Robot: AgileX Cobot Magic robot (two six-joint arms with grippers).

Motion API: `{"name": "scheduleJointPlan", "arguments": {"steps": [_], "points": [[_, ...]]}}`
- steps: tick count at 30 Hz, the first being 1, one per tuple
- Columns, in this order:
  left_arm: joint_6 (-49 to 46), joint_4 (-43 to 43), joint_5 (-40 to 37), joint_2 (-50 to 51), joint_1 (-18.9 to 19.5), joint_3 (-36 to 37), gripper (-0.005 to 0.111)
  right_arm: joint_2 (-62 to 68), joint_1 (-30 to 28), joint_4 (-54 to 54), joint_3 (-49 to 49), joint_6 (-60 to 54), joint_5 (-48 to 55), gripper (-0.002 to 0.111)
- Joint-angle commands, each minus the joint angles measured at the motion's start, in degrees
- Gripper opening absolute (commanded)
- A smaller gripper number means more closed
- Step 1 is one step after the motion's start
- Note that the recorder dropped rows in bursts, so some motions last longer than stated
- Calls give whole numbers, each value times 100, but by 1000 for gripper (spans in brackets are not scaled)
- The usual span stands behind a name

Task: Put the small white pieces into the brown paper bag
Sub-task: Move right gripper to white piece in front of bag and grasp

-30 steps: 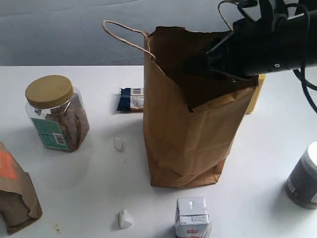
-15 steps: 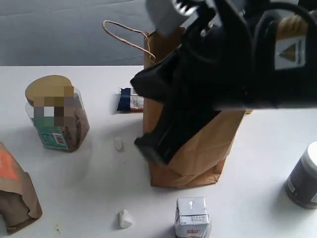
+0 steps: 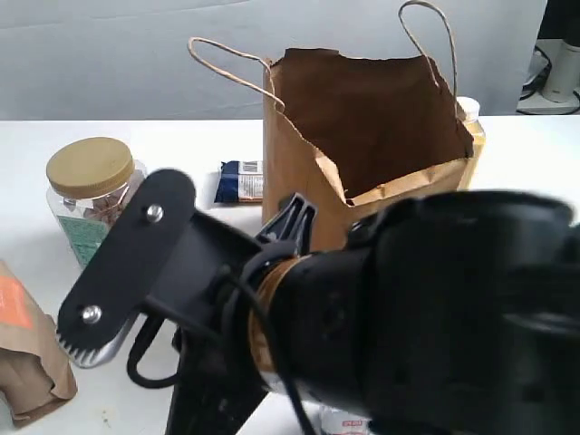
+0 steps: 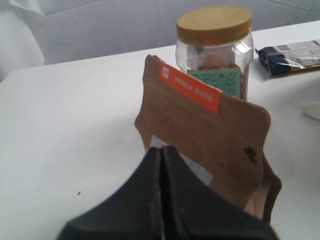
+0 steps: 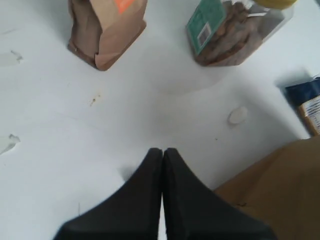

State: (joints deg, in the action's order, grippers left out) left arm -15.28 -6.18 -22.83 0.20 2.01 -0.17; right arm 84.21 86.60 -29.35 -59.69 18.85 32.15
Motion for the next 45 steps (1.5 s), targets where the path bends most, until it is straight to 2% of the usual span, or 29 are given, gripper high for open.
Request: {"name": "scheduleJointPlan", "arguments": {"steps": [1,4,11,13,16,25,32,40,42,45], "points": [[12,-51,37,-20,-45,17,0,495,10,260,-16,109,-148,0],[12,-51,37,-20,-45,17,0,762,10,464,-32,109,-314,3],[12,-51,37,-20,-45,17,0,1434,-214,600,-603,548,126,35],[12,-51,37,-20,-45,17,0,1638,-356,693,-798,731,439,39],[12,-51,37,-20,-45,17,0,2005,-610,1079,-1044,702,743,39],[12,-51,37,-20,-45,17,0,2736,-1180,2008,-1109,227,539,39],[12,-51,37,-20,-45,17,0,2939,-1218,2747,-1109,-247,299,39],[12,-51,37,-20,-45,17,0,3173,-1218,2935,-1109,-459,502,39],[12,-51,37,-20,-45,17,0,3221,-1218,2997,-1109,-542,513,33],[12,-51,37,-20,-45,17,0,3189,-1199,2987,-1109,-555,530,10]]}}
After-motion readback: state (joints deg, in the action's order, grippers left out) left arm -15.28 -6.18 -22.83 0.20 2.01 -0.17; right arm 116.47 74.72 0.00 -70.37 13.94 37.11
